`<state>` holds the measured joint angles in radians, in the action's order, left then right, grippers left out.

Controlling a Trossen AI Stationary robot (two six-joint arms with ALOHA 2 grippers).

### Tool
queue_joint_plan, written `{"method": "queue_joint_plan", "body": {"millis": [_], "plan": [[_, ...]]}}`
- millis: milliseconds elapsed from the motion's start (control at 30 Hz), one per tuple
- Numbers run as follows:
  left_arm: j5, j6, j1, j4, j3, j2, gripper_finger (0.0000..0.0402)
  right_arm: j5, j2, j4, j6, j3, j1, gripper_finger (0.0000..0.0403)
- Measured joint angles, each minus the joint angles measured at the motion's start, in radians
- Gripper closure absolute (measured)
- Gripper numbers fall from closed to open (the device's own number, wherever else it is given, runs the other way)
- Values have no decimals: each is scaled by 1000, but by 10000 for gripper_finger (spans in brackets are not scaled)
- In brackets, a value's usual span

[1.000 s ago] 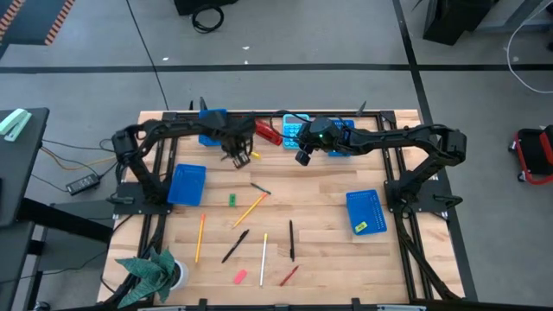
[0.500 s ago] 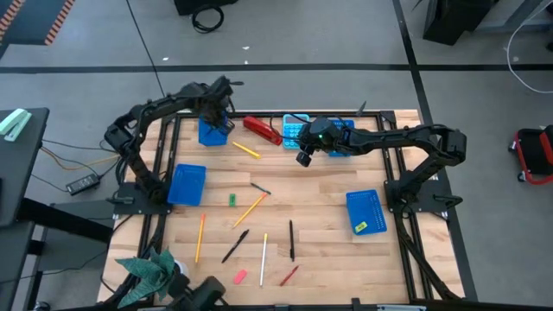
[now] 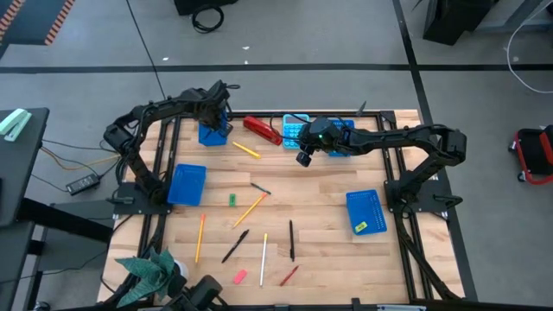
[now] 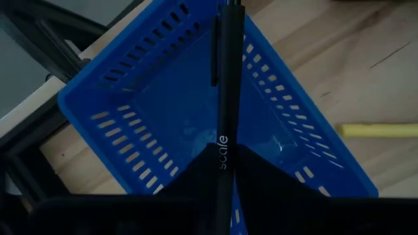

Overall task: Sort crayons/erasers/pens/pencils in bins
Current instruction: Put the top black pen into the top left bin, then put the yellow pen into the top left bin

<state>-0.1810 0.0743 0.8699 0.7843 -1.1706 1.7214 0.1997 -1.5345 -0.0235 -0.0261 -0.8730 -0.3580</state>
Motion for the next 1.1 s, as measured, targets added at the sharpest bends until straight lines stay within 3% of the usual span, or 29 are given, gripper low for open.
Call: {"method": "queue_joint_plan", "body": {"millis": [500,933,1100], "plan": [[-2,-34,-14,23,-2,0,270,0,0,0,0,0,0,299],[-2,-505,-229,-43,-88,0,295,0,0,0,0,0,3,299],[0,-563,-320,-100,-56,0,295,0,21,6,0,0,3,299]]}}
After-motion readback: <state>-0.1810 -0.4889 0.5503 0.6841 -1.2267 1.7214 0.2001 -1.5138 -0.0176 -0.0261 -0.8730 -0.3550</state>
